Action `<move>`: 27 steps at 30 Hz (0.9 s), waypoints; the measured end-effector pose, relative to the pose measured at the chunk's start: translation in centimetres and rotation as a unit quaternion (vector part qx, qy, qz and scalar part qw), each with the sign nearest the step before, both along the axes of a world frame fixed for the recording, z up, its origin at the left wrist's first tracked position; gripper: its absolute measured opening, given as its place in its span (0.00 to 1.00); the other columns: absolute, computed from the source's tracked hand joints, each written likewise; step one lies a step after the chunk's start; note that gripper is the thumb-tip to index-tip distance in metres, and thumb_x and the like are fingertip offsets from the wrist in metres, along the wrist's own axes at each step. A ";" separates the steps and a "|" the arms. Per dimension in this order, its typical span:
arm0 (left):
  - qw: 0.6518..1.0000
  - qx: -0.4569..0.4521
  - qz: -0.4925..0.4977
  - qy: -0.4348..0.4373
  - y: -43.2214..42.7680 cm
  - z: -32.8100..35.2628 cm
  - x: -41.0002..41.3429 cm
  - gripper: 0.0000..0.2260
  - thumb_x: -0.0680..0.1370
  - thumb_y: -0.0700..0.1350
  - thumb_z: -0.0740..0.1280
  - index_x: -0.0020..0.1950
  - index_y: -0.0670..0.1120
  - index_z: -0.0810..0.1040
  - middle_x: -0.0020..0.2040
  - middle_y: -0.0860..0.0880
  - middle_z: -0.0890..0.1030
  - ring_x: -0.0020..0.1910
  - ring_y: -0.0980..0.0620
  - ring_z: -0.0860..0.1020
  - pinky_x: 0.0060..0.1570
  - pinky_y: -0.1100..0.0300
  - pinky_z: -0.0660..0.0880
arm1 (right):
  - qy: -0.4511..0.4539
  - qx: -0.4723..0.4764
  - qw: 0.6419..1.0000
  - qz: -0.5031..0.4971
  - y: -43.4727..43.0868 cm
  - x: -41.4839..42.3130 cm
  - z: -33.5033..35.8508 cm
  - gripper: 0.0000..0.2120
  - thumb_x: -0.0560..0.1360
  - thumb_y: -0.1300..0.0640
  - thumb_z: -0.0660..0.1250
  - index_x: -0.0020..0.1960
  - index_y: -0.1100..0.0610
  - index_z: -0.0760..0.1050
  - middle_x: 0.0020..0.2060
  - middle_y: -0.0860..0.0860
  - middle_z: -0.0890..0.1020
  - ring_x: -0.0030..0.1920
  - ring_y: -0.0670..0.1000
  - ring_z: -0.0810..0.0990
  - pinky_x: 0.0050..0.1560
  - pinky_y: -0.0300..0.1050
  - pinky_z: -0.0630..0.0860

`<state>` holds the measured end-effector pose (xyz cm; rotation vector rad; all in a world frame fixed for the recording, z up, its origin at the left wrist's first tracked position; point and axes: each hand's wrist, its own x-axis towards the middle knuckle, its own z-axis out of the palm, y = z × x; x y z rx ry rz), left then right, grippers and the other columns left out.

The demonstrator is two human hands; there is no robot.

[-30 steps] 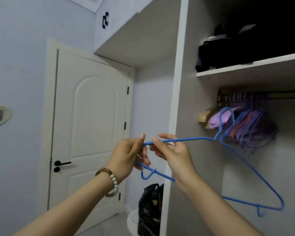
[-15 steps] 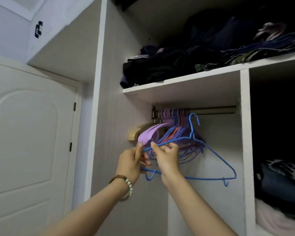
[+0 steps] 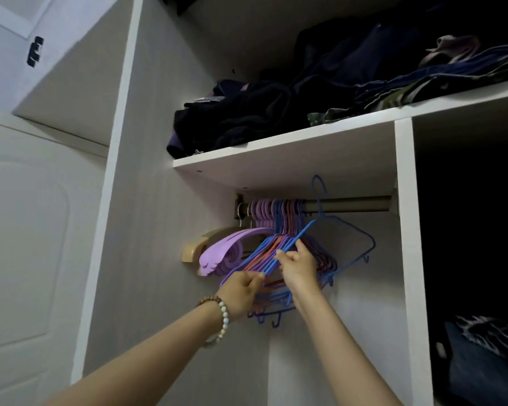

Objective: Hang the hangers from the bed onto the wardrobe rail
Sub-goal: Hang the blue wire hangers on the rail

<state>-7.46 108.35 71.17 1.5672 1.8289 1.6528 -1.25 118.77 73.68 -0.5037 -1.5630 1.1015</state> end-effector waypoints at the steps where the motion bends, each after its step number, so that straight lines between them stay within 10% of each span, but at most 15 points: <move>1: 1.000 -0.011 0.000 -0.003 0.5 0.2 -0.1 0.15 0.81 0.44 0.54 0.58 0.36 0.75 0.53 0.41 0.79 0.52 0.46 0.80 0.42 0.62 0.79 | -0.005 -0.008 1.000 -0.003 0.5 -0.1 0.2 0.20 0.77 0.59 0.64 0.63 0.73 0.67 0.67 0.57 0.72 0.61 0.57 0.76 0.61 0.53 0.73; 10: 0.995 -0.089 0.045 -0.004 2.9 0.5 -1.7 0.12 0.80 0.41 0.59 0.60 0.38 0.74 0.41 0.47 0.79 0.33 0.53 0.79 0.37 0.61 0.79 | -0.053 -0.058 0.996 0.029 3.2 -1.7 -0.4 0.30 0.77 0.60 0.64 0.75 0.58 0.54 0.56 0.59 0.81 0.50 0.52 0.76 0.53 0.47 0.74; 16: 0.990 -0.128 0.059 0.021 1.3 0.0 -2.4 0.10 0.80 0.45 0.58 0.57 0.43 0.74 0.48 0.46 0.78 0.31 0.56 0.80 0.31 0.66 0.78 | -0.070 -0.062 0.996 0.011 2.5 -2.1 -2.1 0.32 0.75 0.54 0.66 0.75 0.59 0.56 0.62 0.58 0.76 0.62 0.59 0.75 0.63 0.54 0.73; 27: 0.996 -0.013 0.092 0.009 -8.5 1.3 -4.7 0.11 0.81 0.48 0.56 0.55 0.45 0.74 0.48 0.46 0.80 0.32 0.54 0.79 0.31 0.64 0.74 | -0.018 0.047 0.997 -0.053 -5.9 -2.0 -1.9 0.32 0.76 0.52 0.65 0.75 0.57 0.55 0.76 0.55 0.51 0.75 0.54 0.55 0.74 0.49 0.55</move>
